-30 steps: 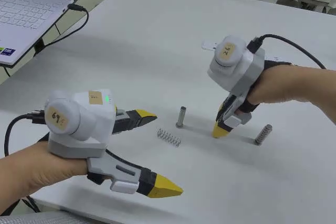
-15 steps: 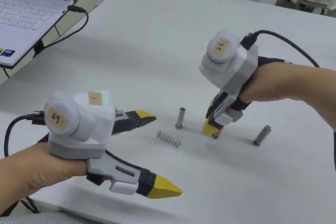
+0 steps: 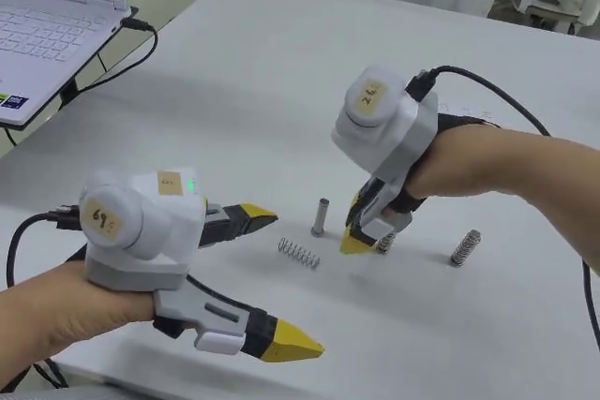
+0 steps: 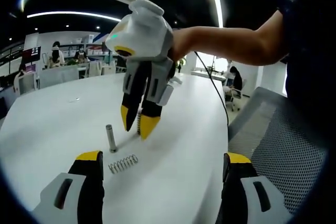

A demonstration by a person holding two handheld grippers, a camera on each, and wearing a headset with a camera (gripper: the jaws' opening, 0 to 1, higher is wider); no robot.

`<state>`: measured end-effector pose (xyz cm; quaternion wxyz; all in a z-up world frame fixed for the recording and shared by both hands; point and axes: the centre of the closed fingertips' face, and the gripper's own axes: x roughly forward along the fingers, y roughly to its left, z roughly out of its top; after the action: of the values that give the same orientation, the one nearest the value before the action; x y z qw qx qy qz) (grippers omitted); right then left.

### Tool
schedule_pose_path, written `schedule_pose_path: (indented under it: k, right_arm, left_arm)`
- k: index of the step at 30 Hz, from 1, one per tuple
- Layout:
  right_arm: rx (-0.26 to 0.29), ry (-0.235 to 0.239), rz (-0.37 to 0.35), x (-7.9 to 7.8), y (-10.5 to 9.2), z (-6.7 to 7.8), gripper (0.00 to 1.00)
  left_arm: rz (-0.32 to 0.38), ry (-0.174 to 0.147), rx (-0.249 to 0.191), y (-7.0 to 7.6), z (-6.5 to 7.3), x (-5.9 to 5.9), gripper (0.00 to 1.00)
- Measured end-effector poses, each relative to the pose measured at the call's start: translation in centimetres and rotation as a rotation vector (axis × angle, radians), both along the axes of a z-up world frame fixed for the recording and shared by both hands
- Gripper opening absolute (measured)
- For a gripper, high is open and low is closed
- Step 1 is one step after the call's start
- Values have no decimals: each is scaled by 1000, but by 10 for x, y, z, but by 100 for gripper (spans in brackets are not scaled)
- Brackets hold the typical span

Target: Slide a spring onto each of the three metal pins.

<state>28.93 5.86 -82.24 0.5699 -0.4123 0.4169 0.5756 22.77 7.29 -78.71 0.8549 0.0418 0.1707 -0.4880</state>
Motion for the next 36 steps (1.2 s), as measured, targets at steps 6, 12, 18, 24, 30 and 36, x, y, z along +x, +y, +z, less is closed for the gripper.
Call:
schedule_pose_path:
  k: [6, 12, 18, 24, 30, 36]
  right_arm:
    - [10, 10, 6, -6, 8, -5, 18]
    - [22, 13, 4, -6, 15, -9, 17]
    - [25, 14, -3, -7, 20, -15, 15]
    - [27, 12, -11, -7, 24, -21, 14]
    - [28, 15, -25, -7, 26, -25, 13]
    - [28, 18, -35, -8, 28, -30, 11]
  left_arm:
    - [1, 3, 1, 0, -1, -2, 92]
    - [4, 1, 0, 2, -1, -1, 92]
    - [10, -1, -5, 3, 0, 0, 92]
    - [11, -1, -5, 3, 0, 0, 92]
    - [18, -3, -11, 4, 2, 1, 92]
    - [23, -3, -14, 5, 2, 2, 92]
